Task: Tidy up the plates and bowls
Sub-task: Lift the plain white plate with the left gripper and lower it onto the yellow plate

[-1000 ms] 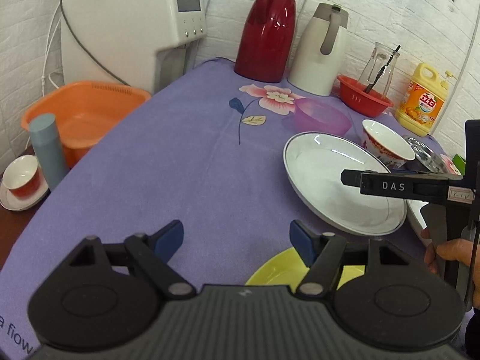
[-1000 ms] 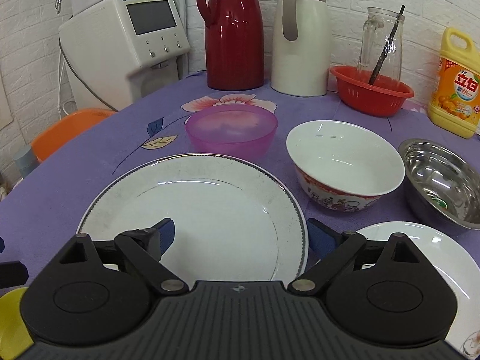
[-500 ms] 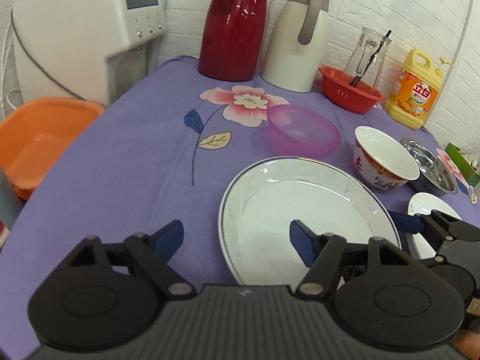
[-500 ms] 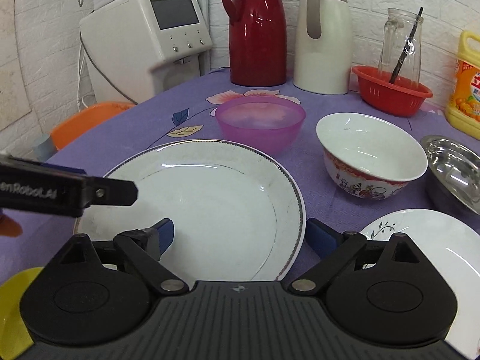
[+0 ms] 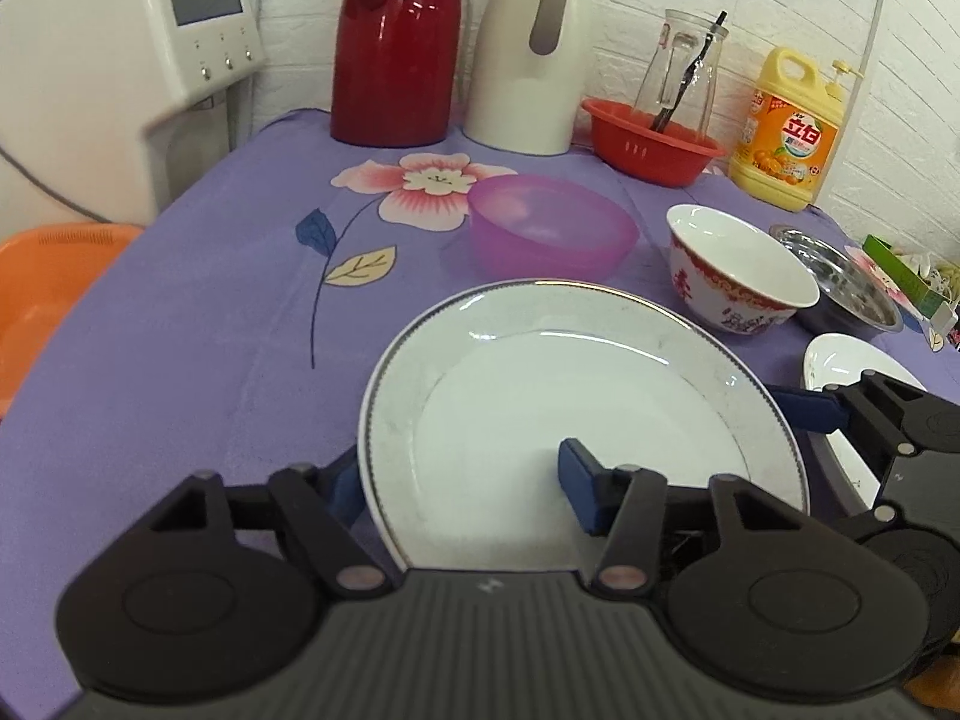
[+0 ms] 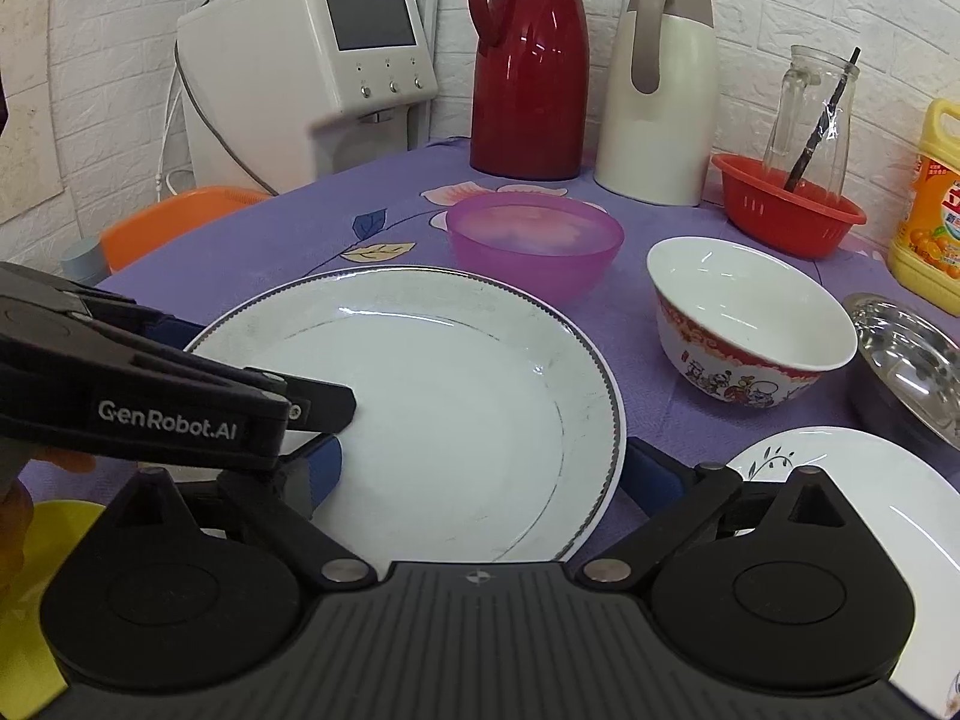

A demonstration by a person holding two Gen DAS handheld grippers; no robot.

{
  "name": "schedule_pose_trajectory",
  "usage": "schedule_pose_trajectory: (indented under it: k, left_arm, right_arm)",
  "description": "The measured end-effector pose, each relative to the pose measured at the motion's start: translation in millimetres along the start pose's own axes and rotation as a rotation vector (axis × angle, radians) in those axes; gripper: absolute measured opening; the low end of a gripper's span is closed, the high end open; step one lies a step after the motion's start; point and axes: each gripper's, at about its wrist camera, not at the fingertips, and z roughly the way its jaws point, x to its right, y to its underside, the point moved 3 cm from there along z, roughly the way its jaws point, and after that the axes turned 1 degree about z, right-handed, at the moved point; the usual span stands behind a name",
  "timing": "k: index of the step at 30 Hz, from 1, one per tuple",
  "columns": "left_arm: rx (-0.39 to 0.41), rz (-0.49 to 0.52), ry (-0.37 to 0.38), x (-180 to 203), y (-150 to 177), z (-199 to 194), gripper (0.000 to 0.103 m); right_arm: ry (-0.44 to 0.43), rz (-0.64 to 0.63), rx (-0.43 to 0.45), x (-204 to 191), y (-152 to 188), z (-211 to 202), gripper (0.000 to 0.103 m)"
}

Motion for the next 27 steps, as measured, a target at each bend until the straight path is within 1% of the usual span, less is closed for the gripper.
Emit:
schedule_pose_trajectory:
  k: [2, 7, 11, 13, 18, 22, 27]
  left_arm:
    - [0.014, 0.009, -0.001, -0.3, 1.1, 0.4, 0.054]
    - [0.013, -0.003, 0.010, -3.2, 0.2, -0.7, 0.054]
    - [0.005, -0.065, 0.001, -14.2, -3.9, -4.4, 0.053]
    - [0.023, -0.080, -0.004, -17.8, -6.1, -9.8, 0.053]
    - [0.075, -0.079, -0.011, -15.9, -12.7, -29.0, 0.053]
    - [0.117, -0.052, -0.035, -7.5, -14.5, -50.2, 0.053]
    - [0.141, -0.041, -0.032, 4.4, -1.1, -83.9, 0.054]
  right_arm:
    - [0.012, 0.001, 0.005, -2.8, 1.1, -0.7, 0.103]
    - [0.011, 0.014, 0.013, -2.6, 1.2, -2.2, 0.103]
    - [-0.036, 0.057, 0.023, -3.4, -3.0, -8.2, 0.103]
    - [-0.050, 0.052, 0.040, -8.5, -5.7, -14.0, 0.103]
    - [-0.034, 0.022, 0.072, -16.8, -11.3, -23.6, 0.103]
    - [-0.028, 0.024, 0.098, -20.5, -15.6, -38.3, 0.103]
    - [-0.023, 0.034, 0.127, -31.0, -7.2, -70.3, 0.103]
